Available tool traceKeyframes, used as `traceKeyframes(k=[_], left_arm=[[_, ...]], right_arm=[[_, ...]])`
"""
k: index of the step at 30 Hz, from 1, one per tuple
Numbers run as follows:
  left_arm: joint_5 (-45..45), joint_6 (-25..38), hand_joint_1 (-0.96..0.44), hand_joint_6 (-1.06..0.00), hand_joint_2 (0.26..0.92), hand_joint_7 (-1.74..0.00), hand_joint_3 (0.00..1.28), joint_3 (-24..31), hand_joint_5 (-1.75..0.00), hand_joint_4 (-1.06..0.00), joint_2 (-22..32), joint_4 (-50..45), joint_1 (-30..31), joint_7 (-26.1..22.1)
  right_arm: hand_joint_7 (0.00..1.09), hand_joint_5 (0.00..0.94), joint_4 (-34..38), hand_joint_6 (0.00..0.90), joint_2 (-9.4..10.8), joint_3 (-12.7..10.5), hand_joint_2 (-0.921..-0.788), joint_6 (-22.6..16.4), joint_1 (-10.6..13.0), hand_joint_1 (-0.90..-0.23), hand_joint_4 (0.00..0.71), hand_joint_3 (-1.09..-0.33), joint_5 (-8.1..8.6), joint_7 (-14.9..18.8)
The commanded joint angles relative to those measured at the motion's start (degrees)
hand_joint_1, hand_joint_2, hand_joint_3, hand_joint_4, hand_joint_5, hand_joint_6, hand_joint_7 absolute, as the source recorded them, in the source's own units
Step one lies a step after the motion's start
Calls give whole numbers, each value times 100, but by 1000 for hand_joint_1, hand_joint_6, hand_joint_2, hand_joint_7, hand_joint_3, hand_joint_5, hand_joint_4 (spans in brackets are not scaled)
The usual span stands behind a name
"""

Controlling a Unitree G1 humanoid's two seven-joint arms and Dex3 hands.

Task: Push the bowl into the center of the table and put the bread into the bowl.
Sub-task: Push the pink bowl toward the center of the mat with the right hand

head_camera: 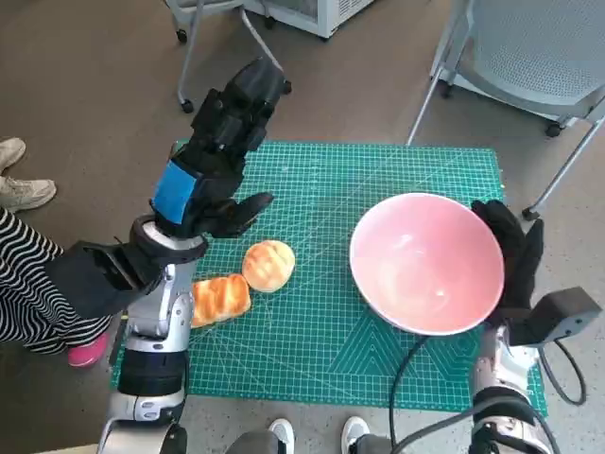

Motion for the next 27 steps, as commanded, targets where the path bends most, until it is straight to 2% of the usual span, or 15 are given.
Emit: traceKeyframes(k=[1,17,25,27], left_arm=[[98,-58,-685,1,921,-342,367,-5,-4,-13,29,-58,6,44],[125,-57,-687,1,921,-337,366,47,-3,-12,69,-79,41,33],[125,-56,-687,1,921,-336,364,48,-3,-13,72,-81,44,32],[123,-40,-685,1,921,-340,363,69,-3,-15,109,-115,77,27]], right_arm=[[466,2,2,28,153,38,-921,137,-48,-604,129,-781,34,-1],[476,0,-52,21,530,226,-921,231,-439,-595,120,-783,-29,-218],[482,0,-47,15,543,256,-921,239,-460,-590,117,-788,-18,-248],[483,0,22,9,667,255,-921,362,-653,-579,111,-794,38,-253]])
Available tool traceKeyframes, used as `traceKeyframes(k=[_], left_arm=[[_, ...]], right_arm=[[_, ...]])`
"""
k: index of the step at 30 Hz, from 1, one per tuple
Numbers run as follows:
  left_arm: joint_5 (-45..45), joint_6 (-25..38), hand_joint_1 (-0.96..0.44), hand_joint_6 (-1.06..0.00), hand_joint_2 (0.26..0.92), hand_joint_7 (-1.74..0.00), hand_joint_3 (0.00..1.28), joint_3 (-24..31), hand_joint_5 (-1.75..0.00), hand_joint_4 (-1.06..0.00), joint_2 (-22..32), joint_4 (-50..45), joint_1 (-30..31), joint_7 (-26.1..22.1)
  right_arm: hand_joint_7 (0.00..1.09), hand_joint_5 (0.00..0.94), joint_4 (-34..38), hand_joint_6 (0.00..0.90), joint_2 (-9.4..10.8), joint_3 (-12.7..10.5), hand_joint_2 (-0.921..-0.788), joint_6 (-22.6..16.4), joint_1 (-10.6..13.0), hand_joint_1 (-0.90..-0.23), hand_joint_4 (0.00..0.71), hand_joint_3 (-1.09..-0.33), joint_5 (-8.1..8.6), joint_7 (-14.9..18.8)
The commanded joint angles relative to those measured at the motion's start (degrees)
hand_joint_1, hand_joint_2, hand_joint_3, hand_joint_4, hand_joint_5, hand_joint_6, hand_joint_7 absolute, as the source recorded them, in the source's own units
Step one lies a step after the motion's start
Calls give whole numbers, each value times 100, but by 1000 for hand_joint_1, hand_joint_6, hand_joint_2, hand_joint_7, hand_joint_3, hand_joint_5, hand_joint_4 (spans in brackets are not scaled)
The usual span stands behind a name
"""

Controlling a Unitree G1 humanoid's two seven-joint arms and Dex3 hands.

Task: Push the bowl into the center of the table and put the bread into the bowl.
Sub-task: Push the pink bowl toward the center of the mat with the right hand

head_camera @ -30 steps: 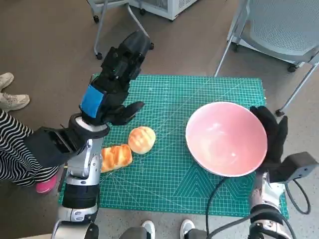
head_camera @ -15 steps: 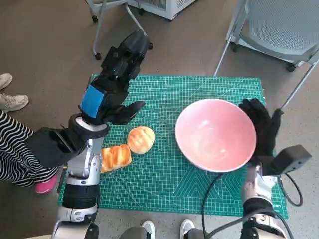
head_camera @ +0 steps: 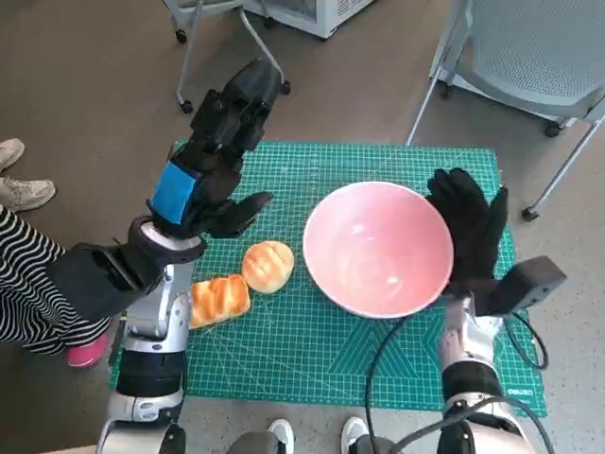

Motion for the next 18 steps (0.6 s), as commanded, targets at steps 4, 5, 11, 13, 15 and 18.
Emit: traceKeyframes(k=[4,5,11,13,15,18], left_arm=[[1,19,-684,1,921,-346,362,45,-4,-16,119,-209,123,13],[2,28,-684,1,921,-348,362,46,-4,-16,126,-226,132,21],[32,50,-690,1,921,-354,360,55,-8,-25,143,-311,194,69],[47,47,-696,1,921,-354,361,55,-8,-28,143,-319,209,86],[63,37,-702,1,921,-355,363,51,-10,-32,141,-319,222,102],[89,14,-702,1,921,-356,365,39,-11,-34,133,-325,247,127]], right_arm=[[480,0,164,2,249,3,-921,327,-273,-565,99,-807,42,-97],[479,0,182,1,260,-1,-921,348,-305,-563,97,-809,40,-105],[483,1,297,3,305,-17,-921,468,-483,-547,96,-819,17,-148],[484,1,327,3,314,-14,-921,499,-535,-543,96,-820,6,-161],[485,2,354,3,322,-7,-921,522,-583,-539,97,-821,-6,-169],[486,2,382,3,310,5,-921,537,-628,-538,98,-821,-24,-150]])
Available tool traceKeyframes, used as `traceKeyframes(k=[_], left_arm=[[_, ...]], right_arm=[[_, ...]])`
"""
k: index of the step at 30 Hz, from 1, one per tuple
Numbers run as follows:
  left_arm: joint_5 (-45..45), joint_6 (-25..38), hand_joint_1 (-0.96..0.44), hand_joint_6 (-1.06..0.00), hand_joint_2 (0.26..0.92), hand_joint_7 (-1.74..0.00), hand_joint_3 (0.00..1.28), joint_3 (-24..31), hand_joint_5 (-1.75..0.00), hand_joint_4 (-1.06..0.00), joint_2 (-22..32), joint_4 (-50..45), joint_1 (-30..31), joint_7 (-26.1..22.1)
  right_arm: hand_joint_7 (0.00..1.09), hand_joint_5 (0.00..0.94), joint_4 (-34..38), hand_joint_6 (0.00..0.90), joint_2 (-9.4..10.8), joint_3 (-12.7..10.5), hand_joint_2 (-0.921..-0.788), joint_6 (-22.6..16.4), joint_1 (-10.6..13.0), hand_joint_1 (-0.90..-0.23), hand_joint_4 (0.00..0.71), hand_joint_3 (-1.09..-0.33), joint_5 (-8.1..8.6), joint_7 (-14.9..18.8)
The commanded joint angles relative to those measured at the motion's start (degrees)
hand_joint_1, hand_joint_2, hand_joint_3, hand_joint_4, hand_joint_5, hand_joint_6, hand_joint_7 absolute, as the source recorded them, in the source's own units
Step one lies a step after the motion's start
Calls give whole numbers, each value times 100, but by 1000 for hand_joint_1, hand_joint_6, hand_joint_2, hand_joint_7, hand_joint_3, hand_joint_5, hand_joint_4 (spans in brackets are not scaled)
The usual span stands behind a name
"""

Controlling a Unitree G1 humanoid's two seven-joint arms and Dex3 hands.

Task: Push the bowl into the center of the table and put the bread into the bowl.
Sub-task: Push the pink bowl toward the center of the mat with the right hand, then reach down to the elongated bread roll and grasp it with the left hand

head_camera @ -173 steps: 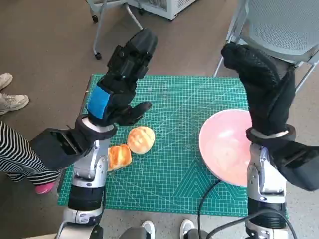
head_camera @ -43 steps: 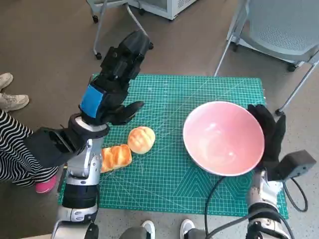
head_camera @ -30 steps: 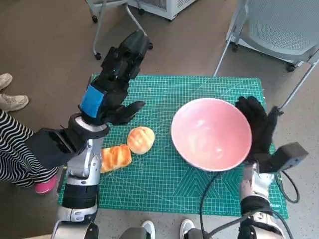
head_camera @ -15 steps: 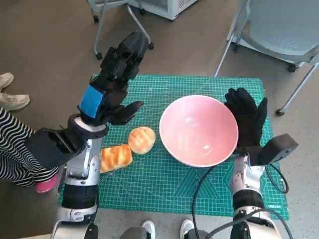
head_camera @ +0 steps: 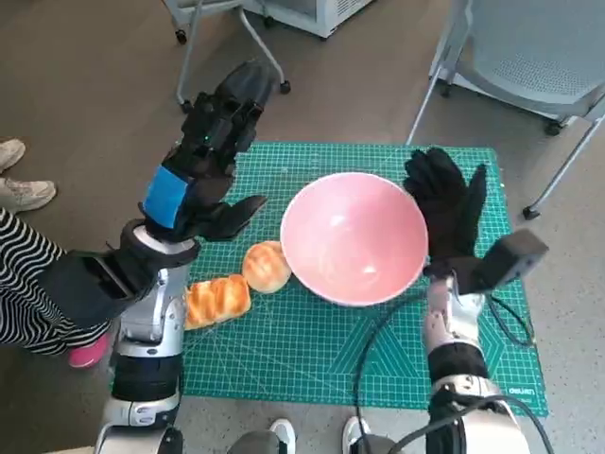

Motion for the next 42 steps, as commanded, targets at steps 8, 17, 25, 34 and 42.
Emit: traceKeyframes(k=[8,17,25,34,42], left_arm=[[105,-30,-693,1,921,-358,367,-15,-10,-38,26,-136,173,112],[97,-44,-693,1,921,-356,365,-26,-9,-38,-5,-94,165,156],[89,18,-689,1,921,-364,368,-111,-10,-45,-87,-97,85,197],[-14,218,-696,1,921,-373,368,-189,-8,-43,-192,-188,-51,195],[-104,392,-685,1,921,-369,345,-282,-6,-42,-287,-283,-163,160]], right_arm=[[487,1,-107,0,-195,38,-921,127,19,-553,97,-823,-65,12],[515,9,-1320,13,-396,253,-921,58,256,-599,115,-774,-231,-191],[542,15,-2813,24,-572,613,-921,-42,681,-655,138,-704,-446,-91],[556,18,-4280,33,-732,979,-921,177,1061,-686,153,-691,-539,10],[593,14,-5091,15,-775,1184,-921,513,1255,-694,158,-691,-428,59]])
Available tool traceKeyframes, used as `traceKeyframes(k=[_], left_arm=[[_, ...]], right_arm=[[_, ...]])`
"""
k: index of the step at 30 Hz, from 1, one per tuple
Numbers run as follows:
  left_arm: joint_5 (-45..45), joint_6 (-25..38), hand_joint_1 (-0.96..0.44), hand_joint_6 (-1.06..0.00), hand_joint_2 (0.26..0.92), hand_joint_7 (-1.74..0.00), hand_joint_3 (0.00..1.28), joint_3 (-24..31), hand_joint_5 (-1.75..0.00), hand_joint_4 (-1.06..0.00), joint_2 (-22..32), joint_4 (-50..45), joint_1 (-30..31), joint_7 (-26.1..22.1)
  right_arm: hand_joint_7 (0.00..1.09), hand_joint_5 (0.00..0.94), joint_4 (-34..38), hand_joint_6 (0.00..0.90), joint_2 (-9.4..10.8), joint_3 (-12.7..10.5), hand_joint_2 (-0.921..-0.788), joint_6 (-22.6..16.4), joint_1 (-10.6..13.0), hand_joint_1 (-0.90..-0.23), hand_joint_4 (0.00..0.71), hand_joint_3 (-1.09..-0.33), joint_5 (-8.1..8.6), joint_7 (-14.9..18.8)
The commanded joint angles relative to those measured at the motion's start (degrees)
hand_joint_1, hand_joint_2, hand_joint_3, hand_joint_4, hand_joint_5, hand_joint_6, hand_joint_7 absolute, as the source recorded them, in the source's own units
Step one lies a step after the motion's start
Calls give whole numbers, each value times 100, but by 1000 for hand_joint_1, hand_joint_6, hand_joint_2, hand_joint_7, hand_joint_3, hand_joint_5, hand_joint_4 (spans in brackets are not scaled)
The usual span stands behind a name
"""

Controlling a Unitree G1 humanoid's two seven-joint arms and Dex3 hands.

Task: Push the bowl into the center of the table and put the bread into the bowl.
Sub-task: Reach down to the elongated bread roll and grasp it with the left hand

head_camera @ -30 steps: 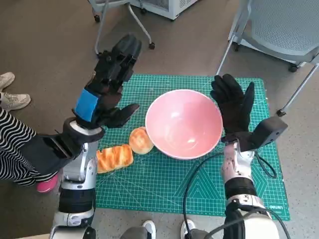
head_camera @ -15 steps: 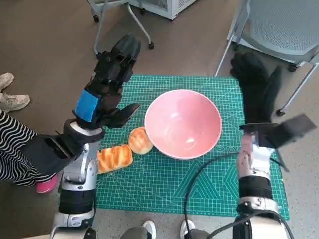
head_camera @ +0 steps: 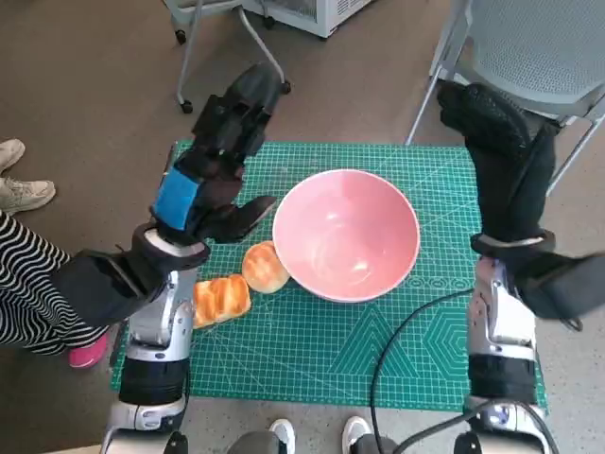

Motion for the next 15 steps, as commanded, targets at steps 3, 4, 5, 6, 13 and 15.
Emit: traceKeyframes(k=[3,4,5,6,13,15], left_arm=[[-68,83,-673,1,921,-369,344,-65,-6,-41,-74,-138,-188,-43],[-65,85,-668,1,921,-369,344,-66,-5,-40,-76,-137,-196,-53],[-66,74,-666,1,921,-369,344,-62,-5,-40,-72,-121,-208,-73],[-67,67,-661,1,921,-369,345,-57,-4,-39,-69,-109,-217,-88],[-86,94,-652,1,921,-370,348,14,-4,-37,42,-181,-228,-180],[-91,95,-656,1,921,-372,343,106,-4,-37,185,-205,-227,-237]], right_arm=[[605,14,-403,7,-28,138,-921,255,264,-687,163,-685,-13,28],[609,15,-431,5,-25,149,-921,266,278,-686,167,-680,-22,21],[611,15,-452,4,-17,167,-921,276,292,-685,168,-678,-33,19],[615,18,-468,4,-11,180,-921,285,300,-684,174,-675,-41,17],[636,23,-546,9,-22,244,-921,338,331,-692,190,-672,-36,33],[642,22,-553,6,-26,251,-921,359,330,-699,190,-672,-27,28]])
